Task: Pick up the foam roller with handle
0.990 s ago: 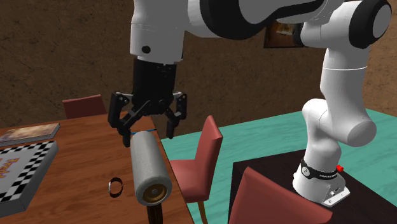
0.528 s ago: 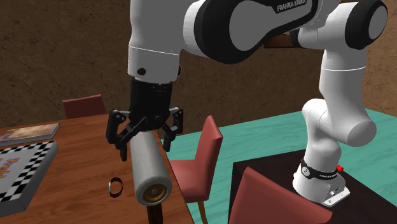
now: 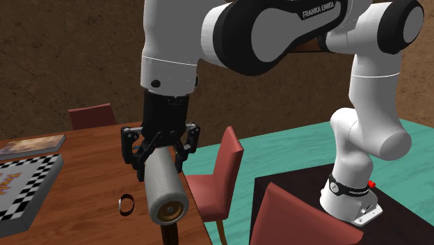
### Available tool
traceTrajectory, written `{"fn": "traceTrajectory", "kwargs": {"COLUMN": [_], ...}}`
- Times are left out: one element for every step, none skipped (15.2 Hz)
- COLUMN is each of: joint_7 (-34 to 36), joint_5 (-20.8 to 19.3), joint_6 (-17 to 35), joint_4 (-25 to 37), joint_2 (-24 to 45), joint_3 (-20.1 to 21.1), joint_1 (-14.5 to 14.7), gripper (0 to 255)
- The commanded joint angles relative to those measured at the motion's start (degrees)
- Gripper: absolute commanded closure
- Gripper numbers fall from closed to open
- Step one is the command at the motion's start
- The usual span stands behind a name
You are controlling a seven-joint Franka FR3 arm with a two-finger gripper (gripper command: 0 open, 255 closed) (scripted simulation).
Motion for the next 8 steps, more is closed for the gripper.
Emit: {"fn": "traceTrajectory", "kwargs": {"joint_7": [0.0, 0.0, 0.0, -0.1, -0.1, -0.2, -0.2, -0.2], "joint_5": [0.0, 0.0, 0.0, 0.0, 0.1, 0.1, 0.1, 0.1], "joint_6": [0.0, 0.0, -0.1, -0.1, -0.8, -1.6, -2.3, -3.1], "joint_4": [-0.1, -0.1, -0.1, 0.0, 0.7, 1.4, 2.2, 2.9], "joint_2": [0.1, 0.1, 0.0, 0.1, 0.0, 0.0, 0.0, 0.0], "joint_3": [0.0, 0.0, 0.0, 0.0, 0.0, 0.0, 0.0, 0.0], "joint_1": [0.0, 0.0, 0.0, -0.1, 0.0, 0.0, 0.0, 0.0], "gripper": [255, 255, 255, 255, 255, 255, 255, 255]}}
